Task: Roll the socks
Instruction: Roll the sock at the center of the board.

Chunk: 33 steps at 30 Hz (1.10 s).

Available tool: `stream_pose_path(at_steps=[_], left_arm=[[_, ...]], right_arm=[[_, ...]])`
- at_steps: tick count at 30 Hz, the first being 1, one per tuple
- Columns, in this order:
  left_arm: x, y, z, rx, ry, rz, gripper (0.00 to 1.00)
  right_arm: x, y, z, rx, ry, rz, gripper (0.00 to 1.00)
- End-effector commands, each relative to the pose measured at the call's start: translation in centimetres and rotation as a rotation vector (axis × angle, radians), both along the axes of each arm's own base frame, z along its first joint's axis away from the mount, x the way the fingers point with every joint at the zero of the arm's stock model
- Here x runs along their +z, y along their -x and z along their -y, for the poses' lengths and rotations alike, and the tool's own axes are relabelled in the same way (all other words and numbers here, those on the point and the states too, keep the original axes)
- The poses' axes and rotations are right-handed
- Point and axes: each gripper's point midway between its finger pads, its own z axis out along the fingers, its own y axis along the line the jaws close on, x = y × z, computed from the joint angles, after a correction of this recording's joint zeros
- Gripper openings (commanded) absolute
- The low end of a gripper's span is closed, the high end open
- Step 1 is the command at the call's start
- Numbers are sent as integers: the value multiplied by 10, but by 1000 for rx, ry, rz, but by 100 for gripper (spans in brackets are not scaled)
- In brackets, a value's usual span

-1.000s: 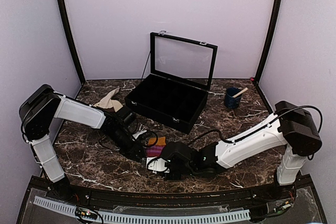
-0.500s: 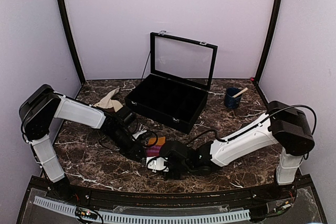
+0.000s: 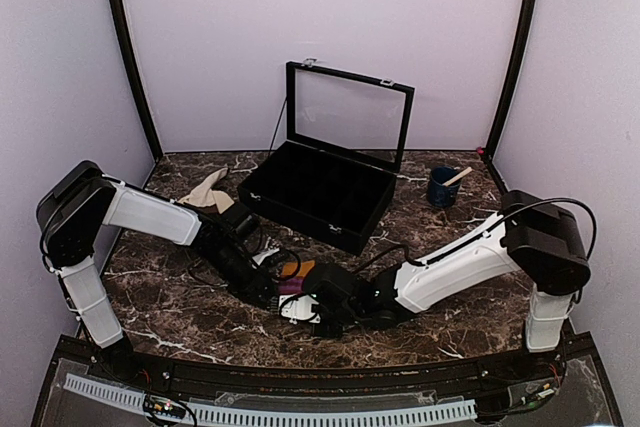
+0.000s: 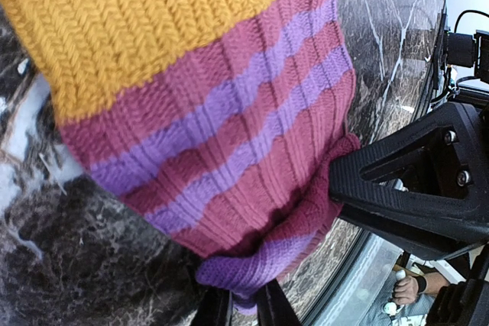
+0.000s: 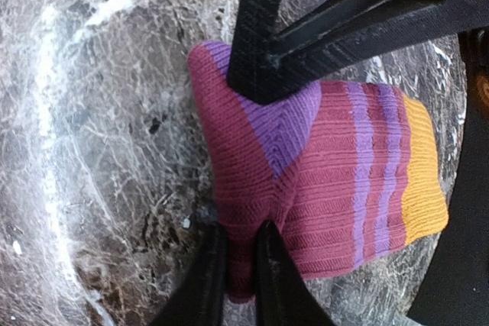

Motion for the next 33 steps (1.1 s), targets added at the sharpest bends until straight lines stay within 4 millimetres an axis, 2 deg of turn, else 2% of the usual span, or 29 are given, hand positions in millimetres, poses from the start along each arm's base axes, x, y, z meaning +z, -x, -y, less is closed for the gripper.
stream_pose_path(at_steps=[1, 7, 9, 16, 26, 28, 33], left_arm=[[-10, 9, -12, -7, -69, -29, 14], [-5, 6, -12, -3, -68, -10, 18], [-3, 4, -13, 7, -73, 6, 23], [9, -12, -15, 50, -79, 99, 39], [29, -31, -27, 156, -24, 254, 43], [35, -35, -29, 183, -5, 298, 43], [49, -40, -33, 246, 55, 403, 43]], right_arm=[[-30, 0, 13, -44, 73, -68, 11], [-38, -6, 21, -99, 93, -90, 4], [-40, -7, 23, -107, 96, -121, 0], [-35, 1, 22, -108, 80, -265, 0], [-25, 11, 20, -146, 61, -472, 0], [-15, 11, 12, -145, 39, -521, 0], [-10, 17, 11, -161, 49, -642, 0]])
